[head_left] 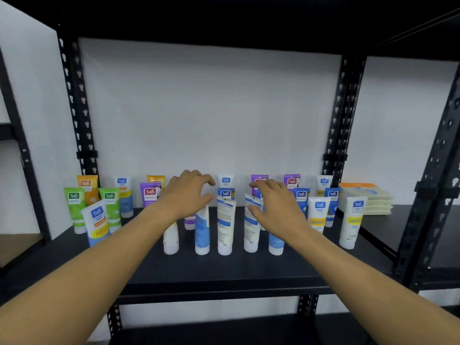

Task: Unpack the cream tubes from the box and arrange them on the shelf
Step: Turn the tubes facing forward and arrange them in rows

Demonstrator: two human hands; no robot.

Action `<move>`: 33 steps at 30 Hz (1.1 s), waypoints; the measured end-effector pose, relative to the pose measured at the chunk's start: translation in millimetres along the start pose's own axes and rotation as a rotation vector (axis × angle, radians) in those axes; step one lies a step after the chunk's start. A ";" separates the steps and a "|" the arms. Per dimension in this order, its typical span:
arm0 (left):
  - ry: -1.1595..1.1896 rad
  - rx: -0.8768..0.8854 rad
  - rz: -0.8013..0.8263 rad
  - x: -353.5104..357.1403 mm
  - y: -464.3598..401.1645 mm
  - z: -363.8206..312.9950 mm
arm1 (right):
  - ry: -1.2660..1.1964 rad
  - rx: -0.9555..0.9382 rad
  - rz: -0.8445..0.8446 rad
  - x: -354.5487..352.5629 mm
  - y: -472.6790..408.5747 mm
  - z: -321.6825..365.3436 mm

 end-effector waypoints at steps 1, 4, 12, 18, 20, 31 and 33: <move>-0.006 -0.004 -0.009 -6.3 3.1 8.8 | 0.003 -0.019 0.001 2.0 -3.9 8.7; -0.012 -0.032 -0.027 -25.2 17.0 40.5 | -0.006 -0.082 0.003 7.4 -17.3 40.2; -0.012 -0.201 -0.125 -51.0 77.9 139.9 | -0.077 -0.211 0.049 31.2 -43.1 137.6; 0.184 -0.370 -0.301 -45.3 133.0 203.8 | -0.274 -0.192 0.074 62.0 -37.7 180.6; 0.274 -0.388 -0.341 -32.4 149.3 212.7 | -0.335 -0.156 0.050 75.5 -30.3 186.6; 0.620 -0.458 -0.455 35.6 181.5 216.2 | -0.481 0.100 -0.066 127.4 -22.2 168.9; 0.588 -0.474 -0.475 40.5 181.7 214.1 | -0.512 0.110 -0.074 133.7 -20.8 166.0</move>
Point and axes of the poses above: each hand's wrist, its own y-axis away from the middle knuckle, its own x-axis out of the palm, z = x × y, the point moved 9 cm from there along -y, towards the middle knuckle, and after that the axes turned 5 degrees about z, right-handed, at the moved point
